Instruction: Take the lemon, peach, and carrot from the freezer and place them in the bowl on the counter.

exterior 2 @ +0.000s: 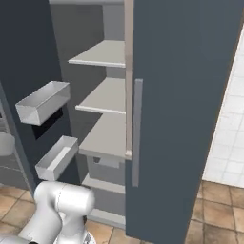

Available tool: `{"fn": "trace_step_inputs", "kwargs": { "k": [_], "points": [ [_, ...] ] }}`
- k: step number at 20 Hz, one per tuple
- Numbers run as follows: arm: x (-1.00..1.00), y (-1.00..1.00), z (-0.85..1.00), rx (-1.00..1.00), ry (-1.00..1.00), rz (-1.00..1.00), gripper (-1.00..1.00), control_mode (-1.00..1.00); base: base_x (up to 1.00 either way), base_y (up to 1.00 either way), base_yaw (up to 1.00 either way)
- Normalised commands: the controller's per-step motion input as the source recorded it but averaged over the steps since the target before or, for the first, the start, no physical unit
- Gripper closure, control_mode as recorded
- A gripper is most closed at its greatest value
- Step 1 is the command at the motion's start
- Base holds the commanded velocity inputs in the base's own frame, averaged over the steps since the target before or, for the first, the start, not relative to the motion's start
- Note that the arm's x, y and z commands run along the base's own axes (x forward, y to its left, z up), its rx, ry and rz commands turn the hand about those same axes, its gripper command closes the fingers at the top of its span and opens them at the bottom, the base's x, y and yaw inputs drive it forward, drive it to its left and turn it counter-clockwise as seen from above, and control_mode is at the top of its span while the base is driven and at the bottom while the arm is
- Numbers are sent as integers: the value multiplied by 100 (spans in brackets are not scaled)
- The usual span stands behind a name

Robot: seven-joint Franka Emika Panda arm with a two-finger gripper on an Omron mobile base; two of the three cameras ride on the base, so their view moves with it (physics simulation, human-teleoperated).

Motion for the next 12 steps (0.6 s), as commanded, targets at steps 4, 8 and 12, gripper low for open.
{"fn": "trace_step_inputs", "kwargs": {
  "k": [4,8,12],
  "points": [
    [0,0,0,0,0,0,100,100,-13,-41,58],
    [0,0,0,0,0,0,100,100,-11,-16,73],
    [0,0,0,0,0,0,100,100,0,-9,90]
  ]
}}
